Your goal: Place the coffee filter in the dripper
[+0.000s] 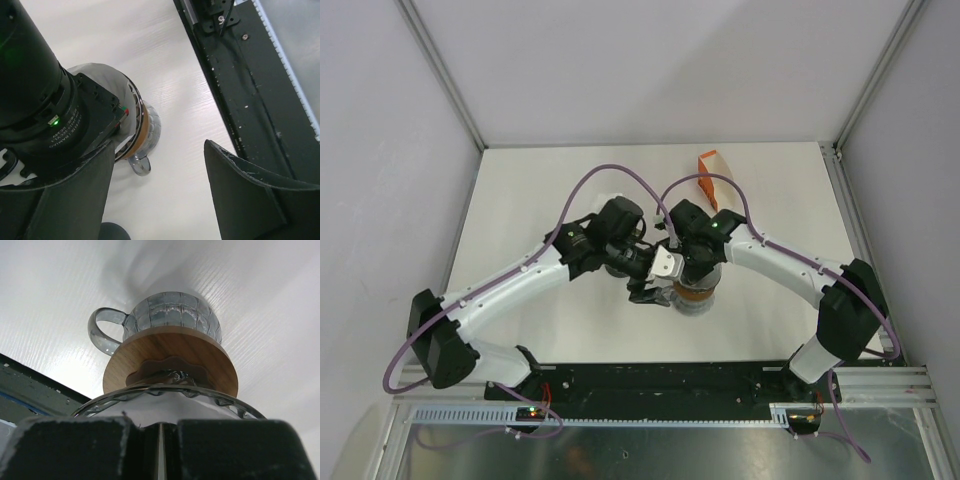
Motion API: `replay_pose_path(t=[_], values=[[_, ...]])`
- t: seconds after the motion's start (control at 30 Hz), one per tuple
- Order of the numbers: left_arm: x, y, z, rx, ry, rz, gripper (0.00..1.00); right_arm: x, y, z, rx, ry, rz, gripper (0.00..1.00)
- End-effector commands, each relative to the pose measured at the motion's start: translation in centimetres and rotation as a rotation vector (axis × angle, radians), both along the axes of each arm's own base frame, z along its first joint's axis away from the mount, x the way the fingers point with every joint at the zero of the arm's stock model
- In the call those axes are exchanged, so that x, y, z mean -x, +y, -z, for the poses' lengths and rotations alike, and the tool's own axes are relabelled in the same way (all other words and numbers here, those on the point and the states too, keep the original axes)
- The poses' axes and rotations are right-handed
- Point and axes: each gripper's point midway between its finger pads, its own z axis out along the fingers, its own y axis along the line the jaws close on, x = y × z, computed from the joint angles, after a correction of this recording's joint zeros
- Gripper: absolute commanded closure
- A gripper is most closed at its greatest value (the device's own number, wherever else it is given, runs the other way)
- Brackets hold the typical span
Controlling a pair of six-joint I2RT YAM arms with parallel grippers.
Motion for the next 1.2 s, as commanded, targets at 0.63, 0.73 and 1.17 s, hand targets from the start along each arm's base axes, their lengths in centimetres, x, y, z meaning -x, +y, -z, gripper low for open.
replay_pose_path(t=[0.63, 0.73, 1.17], values=[[-3.4, -0.9, 4.8, -0.023, -0.170, -0.047, 0.40, -0.6, 0.8, -2.9, -0.133, -0.060, 0.023, 0.96], [-3.3, -0.8, 5.0, -0.026, -0.168, -0.049, 0.42, -0.9, 0.4, -3.6, -0.143, -0.087, 0.036, 0.93], [-3.4, -1.1, 4.6, -0.020, -0.153, -0.058, 0.44, -1.9, -0.1, -8.0, -0.249, -0.220, 0.067, 0.82]])
